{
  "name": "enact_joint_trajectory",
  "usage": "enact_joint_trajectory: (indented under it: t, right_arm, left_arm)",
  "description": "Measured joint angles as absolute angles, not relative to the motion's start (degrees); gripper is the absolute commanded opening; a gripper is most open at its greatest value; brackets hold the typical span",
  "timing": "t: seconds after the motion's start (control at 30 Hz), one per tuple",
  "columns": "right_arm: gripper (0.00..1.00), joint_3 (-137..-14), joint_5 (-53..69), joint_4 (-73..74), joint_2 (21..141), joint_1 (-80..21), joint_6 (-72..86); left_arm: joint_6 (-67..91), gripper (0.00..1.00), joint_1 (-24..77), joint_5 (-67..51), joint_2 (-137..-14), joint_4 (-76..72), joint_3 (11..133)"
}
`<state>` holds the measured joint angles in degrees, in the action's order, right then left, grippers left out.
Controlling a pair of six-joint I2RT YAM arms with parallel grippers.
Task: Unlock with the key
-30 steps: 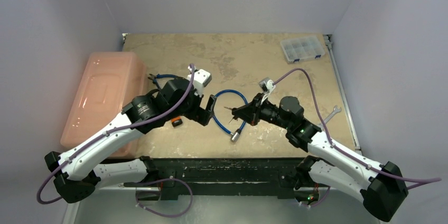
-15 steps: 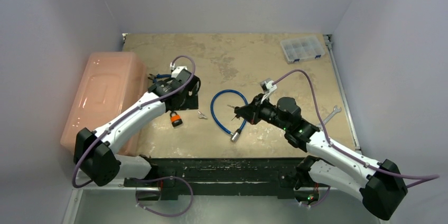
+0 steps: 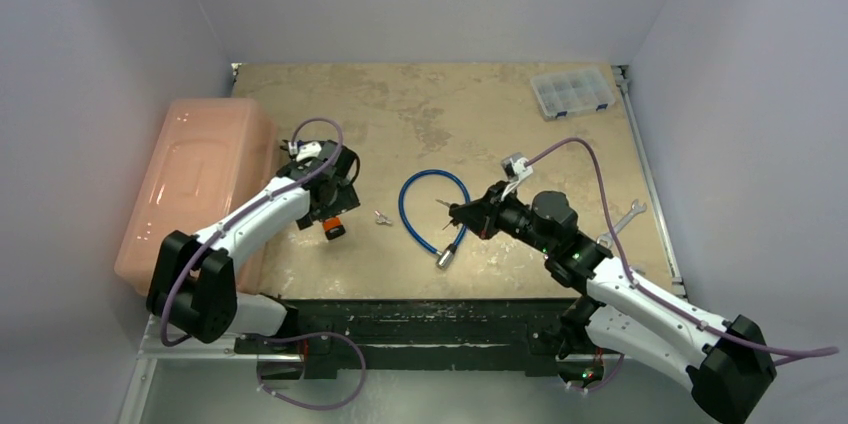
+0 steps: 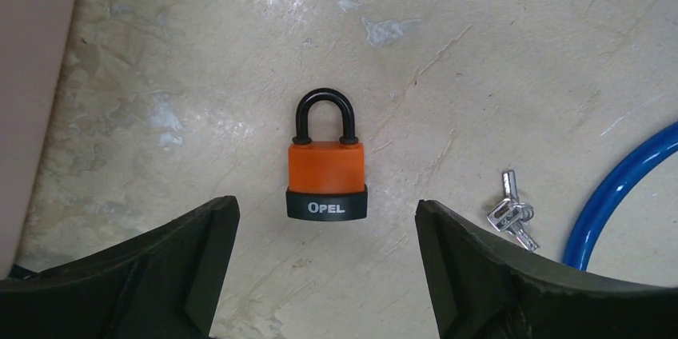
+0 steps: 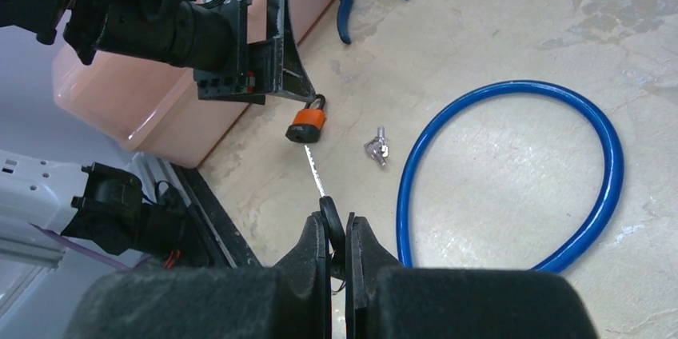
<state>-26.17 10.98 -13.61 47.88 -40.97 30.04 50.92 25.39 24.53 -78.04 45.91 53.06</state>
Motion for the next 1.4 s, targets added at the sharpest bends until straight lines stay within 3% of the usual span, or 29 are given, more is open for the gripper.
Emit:
enact_joint_trajectory:
  t: [0.47,0.83,0.97,1.17,1.4]
  right_arm:
    - [0.0,-24.9,11.0,-12.5,46.2,-41.0,30.0]
    - [0.0,-24.8,11.0,-11.0,46.0,-41.0,30.0]
    - [0.0,-24.8,10.9,-11.0,46.3,-41.0,30.0]
    - [0.0,-24.8,10.7,-11.0,47.1,-41.0,30.0]
    - [0.0,-24.8,9.7,-10.4,47.2,-41.0,30.1]
  left_arm:
    - [53.4,0.79,22.9,21.9,-83.0,36.7,46.3]
    - [52.8,0.65,21.8,20.6,-84.9,32.3,44.2]
    - [52.0,0.5,21.7,20.3,-85.0,31.5,44.1]
    - [50.3,0.02,21.4,19.5,-84.6,29.7,43.4]
    - [48.6,0.0,21.1,18.6,-83.4,28.3,42.1]
